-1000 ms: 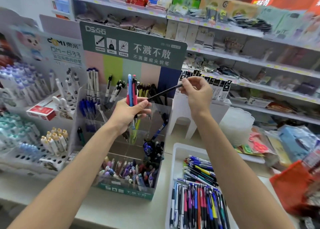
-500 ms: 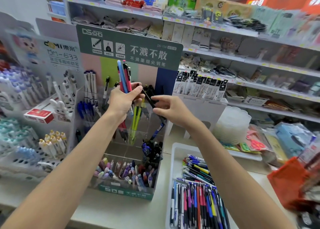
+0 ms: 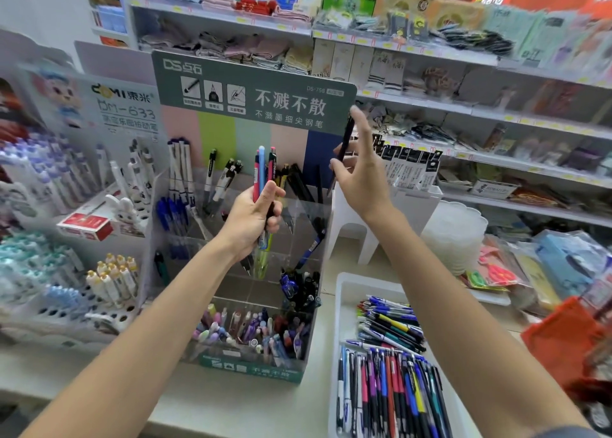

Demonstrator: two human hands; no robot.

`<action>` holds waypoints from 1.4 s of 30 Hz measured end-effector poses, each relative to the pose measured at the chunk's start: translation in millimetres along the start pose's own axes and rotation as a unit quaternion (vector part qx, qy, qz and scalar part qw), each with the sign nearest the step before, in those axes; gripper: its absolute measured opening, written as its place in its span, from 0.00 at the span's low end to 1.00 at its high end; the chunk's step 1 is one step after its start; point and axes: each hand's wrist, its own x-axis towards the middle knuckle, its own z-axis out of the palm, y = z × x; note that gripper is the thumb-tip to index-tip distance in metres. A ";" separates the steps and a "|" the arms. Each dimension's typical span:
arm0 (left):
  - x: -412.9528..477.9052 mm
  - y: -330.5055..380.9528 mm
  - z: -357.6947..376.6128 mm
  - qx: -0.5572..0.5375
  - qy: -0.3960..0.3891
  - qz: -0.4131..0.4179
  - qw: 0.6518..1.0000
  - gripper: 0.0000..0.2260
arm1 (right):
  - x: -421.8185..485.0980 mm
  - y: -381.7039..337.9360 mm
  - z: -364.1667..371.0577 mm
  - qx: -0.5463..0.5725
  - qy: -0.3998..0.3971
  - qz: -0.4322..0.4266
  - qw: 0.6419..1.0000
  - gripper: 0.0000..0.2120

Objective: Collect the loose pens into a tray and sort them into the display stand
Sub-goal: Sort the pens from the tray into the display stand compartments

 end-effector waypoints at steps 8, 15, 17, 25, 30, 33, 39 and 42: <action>-4.0 -6.2 -4.2 0.027 0.037 -0.002 0.999 0.13 | -19.8 17.6 23.1 -0.021 -0.073 0.042 0.996 0.23; -3.8 -8.8 -5.5 0.028 0.078 -0.010 0.997 0.09 | -15.8 -27.0 32.9 0.117 -0.073 0.041 0.990 0.22; -5.9 -8.8 -8.0 0.021 0.067 -0.009 0.998 0.09 | -18.8 -39.3 47.0 0.145 -0.102 0.053 0.983 0.20; -21.9 1.8 -75.0 0.026 0.091 -0.007 0.995 0.11 | -10.4 -60.5 70.8 0.175 0.012 0.067 0.982 0.11; -28.3 0.8 -120.5 0.119 0.129 -0.009 0.984 0.14 | -24.0 -67.8 94.5 0.089 0.041 -0.009 0.995 0.12; -31.1 -0.8 -131.1 0.116 0.083 -0.036 0.989 0.13 | -43.8 -63.7 114.3 0.008 -0.001 -0.048 0.999 0.13; -32.8 -4.9 -136.9 0.068 0.001 -0.089 0.994 0.10 | -83.7 -59.0 142.7 -0.059 -0.079 -0.003 0.995 0.14; -32.8 -4.4 -140.2 0.064 -0.024 -0.105 0.992 0.10 | -94.6 -61.6 150.5 -0.071 -0.100 0.027 0.992 0.14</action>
